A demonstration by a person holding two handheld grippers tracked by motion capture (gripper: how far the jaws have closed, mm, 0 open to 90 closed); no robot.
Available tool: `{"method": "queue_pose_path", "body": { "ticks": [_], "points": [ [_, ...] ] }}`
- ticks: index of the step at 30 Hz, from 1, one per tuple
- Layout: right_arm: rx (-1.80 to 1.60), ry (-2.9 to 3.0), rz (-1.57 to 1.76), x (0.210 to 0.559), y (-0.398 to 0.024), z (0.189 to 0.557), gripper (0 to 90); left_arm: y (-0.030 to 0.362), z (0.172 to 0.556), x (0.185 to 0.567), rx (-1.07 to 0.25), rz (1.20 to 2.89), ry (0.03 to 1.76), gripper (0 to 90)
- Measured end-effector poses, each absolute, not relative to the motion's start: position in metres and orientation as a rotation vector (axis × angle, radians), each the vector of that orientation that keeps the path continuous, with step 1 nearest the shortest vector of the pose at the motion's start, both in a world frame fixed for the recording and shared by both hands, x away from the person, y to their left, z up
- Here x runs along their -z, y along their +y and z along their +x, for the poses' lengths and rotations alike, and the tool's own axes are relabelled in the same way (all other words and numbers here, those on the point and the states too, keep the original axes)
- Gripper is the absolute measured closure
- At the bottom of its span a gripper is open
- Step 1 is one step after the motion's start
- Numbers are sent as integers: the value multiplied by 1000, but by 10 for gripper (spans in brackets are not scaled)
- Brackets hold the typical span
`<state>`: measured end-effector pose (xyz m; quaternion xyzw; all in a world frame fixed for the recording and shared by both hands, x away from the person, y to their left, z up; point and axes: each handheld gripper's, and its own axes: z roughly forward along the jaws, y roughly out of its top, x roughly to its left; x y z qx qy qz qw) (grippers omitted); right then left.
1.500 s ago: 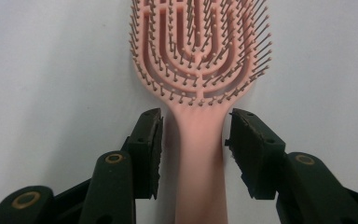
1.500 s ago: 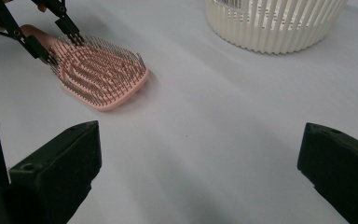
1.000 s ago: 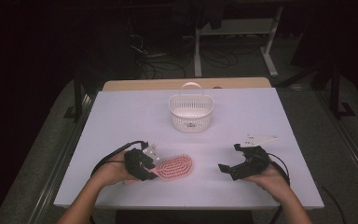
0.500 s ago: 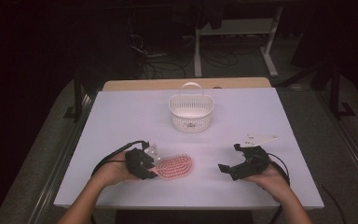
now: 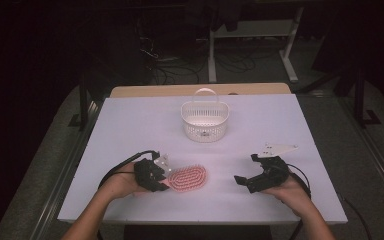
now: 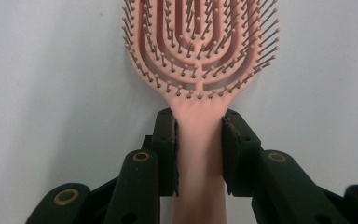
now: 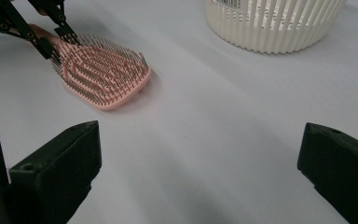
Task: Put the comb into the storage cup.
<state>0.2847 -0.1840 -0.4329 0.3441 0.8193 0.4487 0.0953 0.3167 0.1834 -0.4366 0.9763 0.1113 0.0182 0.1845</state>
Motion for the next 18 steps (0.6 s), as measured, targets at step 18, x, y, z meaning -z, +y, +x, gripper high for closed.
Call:
{"method": "queue_pose_path", "body": {
  "ticks": [18],
  "points": [
    [-1330,2425,1027,433,-185,285,0,193,318,435,-12,2660,386,705]
  ]
}}
